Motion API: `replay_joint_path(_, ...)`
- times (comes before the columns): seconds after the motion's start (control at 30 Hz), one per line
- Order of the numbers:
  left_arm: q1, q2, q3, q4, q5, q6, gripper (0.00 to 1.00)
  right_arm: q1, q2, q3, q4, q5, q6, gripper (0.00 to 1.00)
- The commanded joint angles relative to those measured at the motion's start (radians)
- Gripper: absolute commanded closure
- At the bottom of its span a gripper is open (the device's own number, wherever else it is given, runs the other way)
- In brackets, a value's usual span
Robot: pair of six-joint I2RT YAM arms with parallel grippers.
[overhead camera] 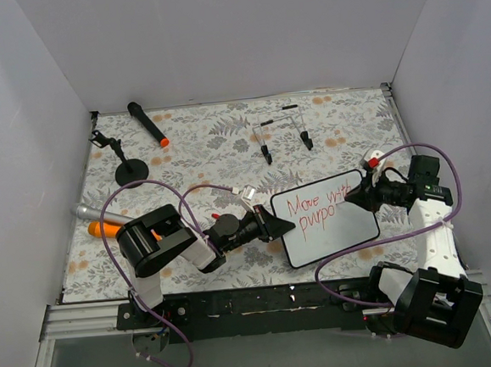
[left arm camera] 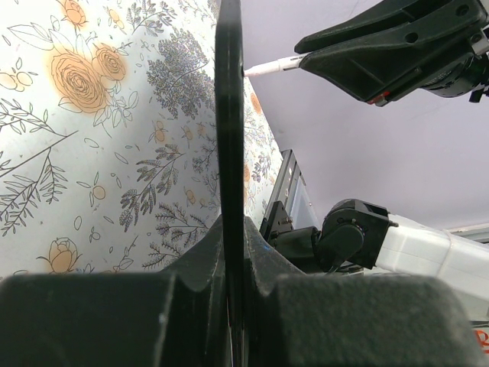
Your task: Write a sentence on the whiteboard
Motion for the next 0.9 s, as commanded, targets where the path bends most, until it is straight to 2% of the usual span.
replay_joint_path(0.0,-0.007,-0.020,-0.001,0.155,0.004,0.033,1.00,0.017,0.004,-0.004,0.018,-0.006,0.010,0.99)
replay_joint_path(0.63,-0.009,-0.017,0.002,0.152,0.004,0.034,1.00,0.027,0.006,0.012,-0.096,0.014,-0.099,0.99)
replay_joint_path(0.87,-0.009,-0.017,0.002,0.151,0.006,0.036,1.00,0.027,-0.016,0.009,-0.073,0.060,-0.067,0.99)
